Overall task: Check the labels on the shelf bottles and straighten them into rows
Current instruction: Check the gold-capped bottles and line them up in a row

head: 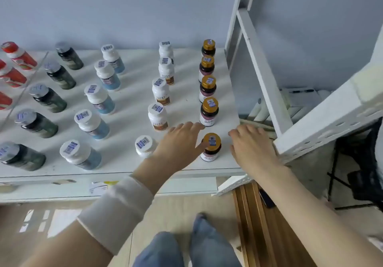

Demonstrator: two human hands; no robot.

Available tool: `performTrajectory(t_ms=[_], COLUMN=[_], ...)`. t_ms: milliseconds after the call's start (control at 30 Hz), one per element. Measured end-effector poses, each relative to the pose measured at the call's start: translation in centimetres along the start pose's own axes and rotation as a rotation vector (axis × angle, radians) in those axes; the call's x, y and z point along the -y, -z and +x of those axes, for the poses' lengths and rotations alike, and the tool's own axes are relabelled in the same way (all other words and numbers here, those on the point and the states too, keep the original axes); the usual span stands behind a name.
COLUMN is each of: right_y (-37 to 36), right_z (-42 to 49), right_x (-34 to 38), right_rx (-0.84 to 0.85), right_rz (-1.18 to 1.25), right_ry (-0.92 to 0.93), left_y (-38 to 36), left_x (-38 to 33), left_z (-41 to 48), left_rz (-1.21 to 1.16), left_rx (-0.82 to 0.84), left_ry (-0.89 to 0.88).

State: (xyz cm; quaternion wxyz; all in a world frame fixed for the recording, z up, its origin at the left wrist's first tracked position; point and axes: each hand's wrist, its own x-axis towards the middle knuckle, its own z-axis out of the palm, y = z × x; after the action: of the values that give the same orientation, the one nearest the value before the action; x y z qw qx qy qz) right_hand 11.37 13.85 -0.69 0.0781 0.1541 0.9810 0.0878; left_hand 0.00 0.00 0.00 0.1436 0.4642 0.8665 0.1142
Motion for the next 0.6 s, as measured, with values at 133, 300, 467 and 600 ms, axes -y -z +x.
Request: performTrajectory(t_ms=[133,300,467,600], right_y=[-1.3,-2.7,-1.1,0.2], right_z=[0.5,0.3,-0.5,-1.5], right_x=[0.0,0.3,1.1,1.2], right_rx=[0.031,0.014,0.272,0.317], right_rz=[0.079,0.428,1.711,2.144], right_ry=[0.021,-0.044,-0.353,-0.254], left_y=[-2.2,-3.3,-0.9,0.3], left_x=[-1.0,-0.7,0.4,1.0], left_z=[0.1,0.5,-1.4,-2.4], left_rz=[-0.141,-0.452,-1.16,-1.218], left_rx=[-0.021,-0.159,-0.173,-0.09], left_ry=[0.012,0.114,0.226,0.13])
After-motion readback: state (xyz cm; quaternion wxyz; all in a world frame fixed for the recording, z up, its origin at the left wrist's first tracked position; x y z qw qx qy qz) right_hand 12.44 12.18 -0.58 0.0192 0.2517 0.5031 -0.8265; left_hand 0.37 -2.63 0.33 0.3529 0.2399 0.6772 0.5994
